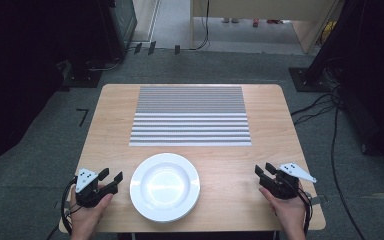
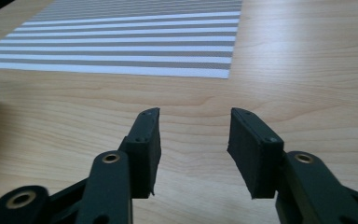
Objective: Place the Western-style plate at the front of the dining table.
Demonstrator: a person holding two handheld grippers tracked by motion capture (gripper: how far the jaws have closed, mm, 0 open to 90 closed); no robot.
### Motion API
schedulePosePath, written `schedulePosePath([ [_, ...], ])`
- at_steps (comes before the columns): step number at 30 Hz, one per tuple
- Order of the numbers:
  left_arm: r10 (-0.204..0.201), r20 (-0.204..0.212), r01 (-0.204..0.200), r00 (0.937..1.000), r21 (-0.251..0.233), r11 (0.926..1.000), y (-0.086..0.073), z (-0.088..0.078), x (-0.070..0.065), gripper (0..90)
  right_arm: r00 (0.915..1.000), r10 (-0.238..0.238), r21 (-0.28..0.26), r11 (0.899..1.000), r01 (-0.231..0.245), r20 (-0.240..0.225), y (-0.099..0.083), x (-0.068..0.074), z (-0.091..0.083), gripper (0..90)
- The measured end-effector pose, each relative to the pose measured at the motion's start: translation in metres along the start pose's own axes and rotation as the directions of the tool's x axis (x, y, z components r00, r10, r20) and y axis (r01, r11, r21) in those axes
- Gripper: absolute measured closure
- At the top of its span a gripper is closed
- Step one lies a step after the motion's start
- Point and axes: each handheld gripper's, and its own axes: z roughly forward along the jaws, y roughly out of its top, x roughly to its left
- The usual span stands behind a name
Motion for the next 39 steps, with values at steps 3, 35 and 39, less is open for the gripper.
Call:
schedulePosePath([
  [3, -0.011, 0.008, 0.011, 0.9999, 0.007, 0.9999, -0.001, 0.002, 0.0, 47.7, 0.9994, 0.003, 0.006, 1.0, -0.002, -0.034, 0.003, 0.008, -0.002, 54.7],
  [35, -0.03, 0.174, 0.027, 0.9843, 0.02, 0.9995, 0.0, 0.004, -0.003, 90.0, 0.9401, -0.098, -0.029, 0.995, 0.094, -0.326, 0.023, 0.117, 0.038, 77.3],
  [39, -0.03, 0.24, 0.022, 0.9703, 0.036, 0.9991, 0.0, 0.006, -0.005, 90.0, 0.9287, -0.06, 0.026, 0.997, 0.074, -0.366, 0.019, 0.123, 0.044, 77.7],
])
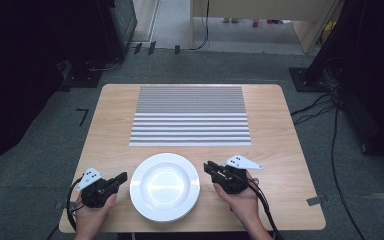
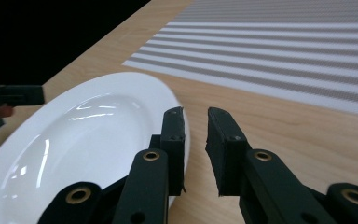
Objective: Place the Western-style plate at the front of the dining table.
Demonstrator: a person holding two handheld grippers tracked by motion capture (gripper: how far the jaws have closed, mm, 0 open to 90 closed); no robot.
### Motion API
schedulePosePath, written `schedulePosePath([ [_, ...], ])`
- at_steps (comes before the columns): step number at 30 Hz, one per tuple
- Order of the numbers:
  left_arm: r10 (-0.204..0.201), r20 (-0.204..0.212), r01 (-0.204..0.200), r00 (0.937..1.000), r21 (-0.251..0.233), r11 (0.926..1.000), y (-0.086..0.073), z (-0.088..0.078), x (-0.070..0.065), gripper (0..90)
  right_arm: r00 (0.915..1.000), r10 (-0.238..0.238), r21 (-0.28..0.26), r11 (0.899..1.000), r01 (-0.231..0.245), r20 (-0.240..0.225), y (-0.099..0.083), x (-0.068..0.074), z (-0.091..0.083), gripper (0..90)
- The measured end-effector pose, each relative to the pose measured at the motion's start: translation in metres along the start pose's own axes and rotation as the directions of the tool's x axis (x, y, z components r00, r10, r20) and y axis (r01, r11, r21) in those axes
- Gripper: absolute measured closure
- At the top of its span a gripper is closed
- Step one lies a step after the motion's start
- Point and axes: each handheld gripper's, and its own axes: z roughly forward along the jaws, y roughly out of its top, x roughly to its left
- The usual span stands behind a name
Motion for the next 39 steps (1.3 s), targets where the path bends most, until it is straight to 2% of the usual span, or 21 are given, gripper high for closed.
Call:
schedulePosePath([
  [1, 0.0, 0.0, 0.0, 1.0, 0.0, 1.0, 0.0, 0.0, 0.0, 90.0, 0.9998, 0.013, 0.009, 1.0, -0.012, -0.015, -0.001, 0.0, 0.001, 77.4],
  [2, -0.022, 0.039, 0.023, 0.999, -0.008, 0.9997, 0.0, 0.0, 0.002, 90.0, 0.9996, 0.016, 0.019, 1.0, -0.016, -0.025, -0.002, 0.001, 0.001, 76.9],
  [4, -0.009, 0.037, 0.01, 0.9993, -0.013, 0.9999, 0.001, -0.001, 0.002, 90.0, 0.9991, 0.015, 0.033, 0.999, -0.014, -0.039, -0.005, 0.002, 0.002, 77.1],
  [9, 0.009, 0.032, -0.009, 0.9994, -0.012, 0.9999, 0.001, -0.002, 0.0, 90.0, 0.9994, -0.005, 0.026, 1.0, 0.006, -0.035, -0.009, 0.005, 0.003, 77.3],
  [12, 0.028, 0.05, -0.028, 0.9983, 0.006, 0.9996, 0.002, -0.001, -0.002, 90.0, 0.9995, -0.005, 0.028, 1.0, 0.005, -0.031, -0.011, 0.007, 0.004, 75.7],
  [17, 0.052, 0.05, -0.054, 0.9974, 0.04, 0.9978, 0.002, 0.001, -0.004, 90.0, 0.9992, -0.01, 0.044, 0.999, 0.012, -0.038, -0.013, 0.006, 0.006, 74.1],
  [21, 0.045, 0.062, -0.048, 0.9971, 0.058, 0.9971, 0.001, 0.001, -0.002, 90.0, 0.9979, -0.05, 0.02, 0.999, 0.051, -0.04, -0.017, 0.007, 0.006, 75.5],
  [24, 0.042, 0.069, -0.046, 0.9968, 0.057, 0.9973, 0.001, 0.001, -0.001, 90.0, 0.9985, -0.043, 0.007, 0.999, 0.043, -0.032, -0.019, 0.005, 0.004, 76.6],
  [28, 0.039, 0.074, -0.043, 0.9965, 0.054, 0.9976, 0.001, 0.001, -0.001, 90.0, 0.9996, -0.02, 0.033, 0.999, 0.02, -0.021, -0.021, 0.002, 0.004, 80.9],
  [29, 0.036, 0.076, -0.041, 0.9965, 0.054, 0.9977, 0.001, 0.001, -0.001, 90.0, 0.9998, -0.021, 0.033, 0.999, 0.022, -0.005, -0.022, 0.002, 0.004, 83.9],
  [31, 0.035, 0.078, -0.039, 0.9963, 0.054, 0.9978, 0.001, 0.001, -0.001, 90.0, 1.0, -0.008, 0.079, 0.997, 0.008, -0.002, -0.026, 0.0, 0.006, 90.0],
  [32, 0.036, 0.08, -0.04, 0.9961, 0.054, 0.9977, 0.001, 0.001, 0.0, 90.0, 0.9999, -0.005, 0.093, 0.996, 0.004, 0.012, -0.028, -0.001, 0.007, 90.0],
  [34, 0.035, 0.082, -0.039, 0.996, 0.054, 0.9978, 0.001, 0.001, 0.0, 90.0, 0.9999, 0.009, 0.108, 0.994, -0.01, 0.009, -0.029, -0.002, 0.008, 90.0],
  [36, 0.033, 0.085, -0.038, 0.9958, 0.056, 0.9977, 0.0, 0.001, 0.0, 90.0, 0.9996, 0.017, 0.128, 0.992, -0.013, -0.025, -0.03, -0.002, 0.01, 90.0],
  [39, 0.036, 0.086, -0.041, 0.9956, 0.061, 0.9973, 0.0, 0.002, 0.0, 90.0, 0.9971, 0.017, 0.122, 0.993, -0.008, -0.074, -0.031, 0.001, 0.01, 90.0],
])
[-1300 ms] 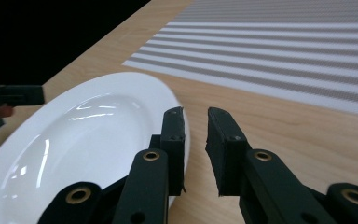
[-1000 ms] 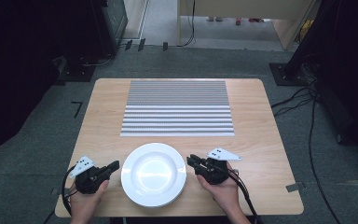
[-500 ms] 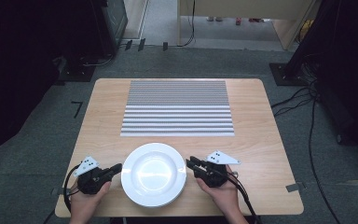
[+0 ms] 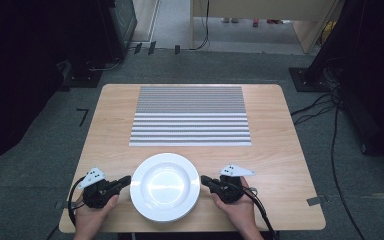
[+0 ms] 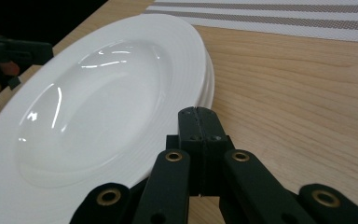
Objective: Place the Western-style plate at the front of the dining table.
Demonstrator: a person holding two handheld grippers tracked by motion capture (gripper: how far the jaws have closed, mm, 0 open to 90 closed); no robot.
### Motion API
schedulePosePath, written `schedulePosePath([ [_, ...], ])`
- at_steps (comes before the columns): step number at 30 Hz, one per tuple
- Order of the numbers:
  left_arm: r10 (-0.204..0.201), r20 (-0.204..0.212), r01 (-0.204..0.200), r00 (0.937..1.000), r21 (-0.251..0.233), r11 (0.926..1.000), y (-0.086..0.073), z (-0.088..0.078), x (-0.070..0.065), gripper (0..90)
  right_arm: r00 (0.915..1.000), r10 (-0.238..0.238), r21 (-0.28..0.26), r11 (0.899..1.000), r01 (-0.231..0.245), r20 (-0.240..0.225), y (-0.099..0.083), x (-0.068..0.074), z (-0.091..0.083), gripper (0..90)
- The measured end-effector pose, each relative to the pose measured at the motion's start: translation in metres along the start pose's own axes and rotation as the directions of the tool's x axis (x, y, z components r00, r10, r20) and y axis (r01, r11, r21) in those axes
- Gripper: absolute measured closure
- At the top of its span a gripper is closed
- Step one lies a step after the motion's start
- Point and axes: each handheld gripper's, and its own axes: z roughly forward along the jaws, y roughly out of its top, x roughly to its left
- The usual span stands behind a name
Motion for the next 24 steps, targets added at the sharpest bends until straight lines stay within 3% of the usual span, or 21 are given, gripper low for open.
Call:
schedulePosePath([
  [5, 0.0, -0.002, 0.0, 1.0, 0.0, 1.0, -0.0001, 0.0003, -0.0003, 90.0, 0.9974, 0.065, 0.003, 0.998, -0.065, -0.033, 0.0009, -0.0016, -0.001, 90.0],
  [6, -0.001, -0.002, 0.001, 1.0, 0.0, 1.0, -0.0002, 0.0003, -0.0002, 90.0, 0.9922, 0.11, 0.004, 0.994, -0.11, -0.057, 0.002, -0.0028, -0.0023, 90.0],
  [8, 0.0, -0.002, 0.0, 1.0, 0.0, 1.0, -0.0002, 0.0003, -0.0002, 90.0, 0.9899, 0.127, 0.001, 0.992, -0.127, -0.063, 0.0025, -0.003, -0.0032, 89.9],
  [9, 0.0, -0.002, 0.0, 1.0, 0.0, 1.0, -0.0002, 0.0003, -0.0003, 90.0, 0.9829, 0.16, -0.006, 0.987, -0.161, -0.091, 0.0036, -0.0038, -0.0046, 87.5],
  [20, 0.002, -0.004, -0.002, 1.0, -0.002, 1.0, -0.0004, 0.0005, -0.0004, 90.0, 0.9665, 0.236, 0.011, 0.972, -0.237, -0.1, 0.0021, -0.0049, -0.0007, 84.3],
  [22, 0.0, -0.002, 0.0, 1.0, -0.002, 1.0, -0.0004, 0.0006, -0.0002, 90.0, 0.9585, 0.262, 0.02, 0.965, -0.262, -0.112, 0.0024, -0.0066, -0.001, 84.4],
  [24, -0.001, -0.002, 0.001, 1.0, -0.003, 1.0, -0.0004, 0.0007, -0.0001, 90.0, 0.9448, 0.302, 0.033, 0.953, -0.3, -0.127, 0.002, -0.0096, -0.0002, 84.1],
])
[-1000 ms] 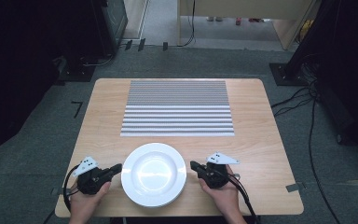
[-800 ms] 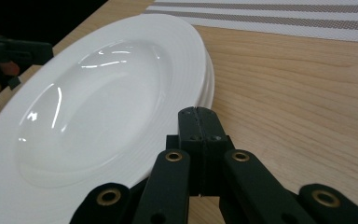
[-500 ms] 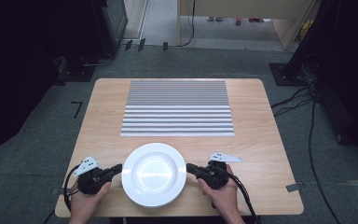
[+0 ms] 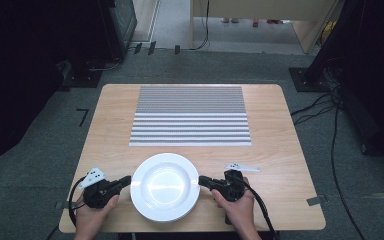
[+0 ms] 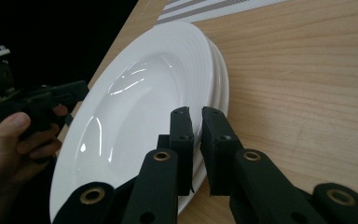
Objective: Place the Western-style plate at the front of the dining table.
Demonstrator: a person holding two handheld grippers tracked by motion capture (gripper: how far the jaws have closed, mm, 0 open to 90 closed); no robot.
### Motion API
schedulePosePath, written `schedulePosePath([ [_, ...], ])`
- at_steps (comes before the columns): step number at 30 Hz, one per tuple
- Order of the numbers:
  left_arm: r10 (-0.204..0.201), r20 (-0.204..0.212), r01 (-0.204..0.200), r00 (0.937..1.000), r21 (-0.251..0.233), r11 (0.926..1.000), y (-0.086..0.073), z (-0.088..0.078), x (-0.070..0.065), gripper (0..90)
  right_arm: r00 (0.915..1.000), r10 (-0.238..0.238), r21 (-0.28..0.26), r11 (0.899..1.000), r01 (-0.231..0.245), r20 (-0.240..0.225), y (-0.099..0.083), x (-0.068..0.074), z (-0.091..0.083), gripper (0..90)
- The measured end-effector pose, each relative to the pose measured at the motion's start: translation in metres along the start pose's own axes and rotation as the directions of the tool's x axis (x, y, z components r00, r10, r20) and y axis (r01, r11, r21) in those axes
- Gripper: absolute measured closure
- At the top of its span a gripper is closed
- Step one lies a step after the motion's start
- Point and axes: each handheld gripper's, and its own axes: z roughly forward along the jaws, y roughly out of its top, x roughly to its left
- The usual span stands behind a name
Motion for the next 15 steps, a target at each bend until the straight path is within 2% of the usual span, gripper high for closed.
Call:
schedulePosePath([
  [2, 0.0, -0.001, 0.0, 1.0, 0.0, 1.0, 0.0, 0.0, 0.0, 90.0, 0.9979, 0.063, 0.005, 0.998, -0.063, -0.019, 0.0, -0.003, 0.001, 84.3],
  [3, 0.0, -0.001, 0.0, 1.0, 0.0, 1.0, 0.0, 0.0, 0.0, 90.0, 0.9979, 0.063, 0.005, 0.998, -0.063, -0.019, 0.0, -0.003, 0.001, 84.3],
  [4, 0.002, -0.004, -0.002, 1.0, -0.001, 1.0, 0.0, 0.0, -0.001, 90.0, 0.9955, 0.091, 0.012, 0.996, -0.09, -0.027, 0.001, -0.004, 0.0, 84.9],
  [7, 0.003, -0.005, -0.003, 1.0, -0.002, 1.0, 0.0, 0.0, -0.001, 90.0, 0.9927, 0.115, 0.013, 0.993, -0.115, -0.036, 0.002, -0.006, 0.0, 86.3],
  [8, 0.003, -0.006, -0.003, 1.0, -0.002, 1.0, 0.0, 0.0, -0.001, 90.0, 0.9908, 0.129, 0.015, 0.992, -0.129, -0.041, 0.002, -0.007, -0.001, 86.7],
  [9, 0.003, -0.007, -0.003, 1.0, -0.003, 1.0, 0.0, 0.001, -0.001, 90.0, 0.9852, 0.162, 0.025, 0.987, -0.161, -0.058, 0.002, -0.01, -0.001, 87.2],
  [10, 0.003, -0.007, -0.003, 1.0, -0.003, 1.0, 0.0, 0.001, -0.001, 90.0, 0.9852, 0.162, 0.025, 0.987, -0.161, -0.058, 0.002, -0.01, -0.001, 87.2],
  [13, 0.003, -0.006, -0.003, 1.0, -0.003, 1.0, 0.0, 0.001, -0.001, 90.0, 0.9772, 0.2, 0.035, 0.98, -0.198, -0.072, 0.003, -0.013, 0.0, 86.0],
  [15, 0.002, -0.007, -0.002, 1.0, -0.004, 1.0, 0.0, 0.001, 0.0, 90.0, 0.9758, 0.206, 0.036, 0.978, -0.203, -0.074, 0.002, -0.013, 0.001, 85.5],
])
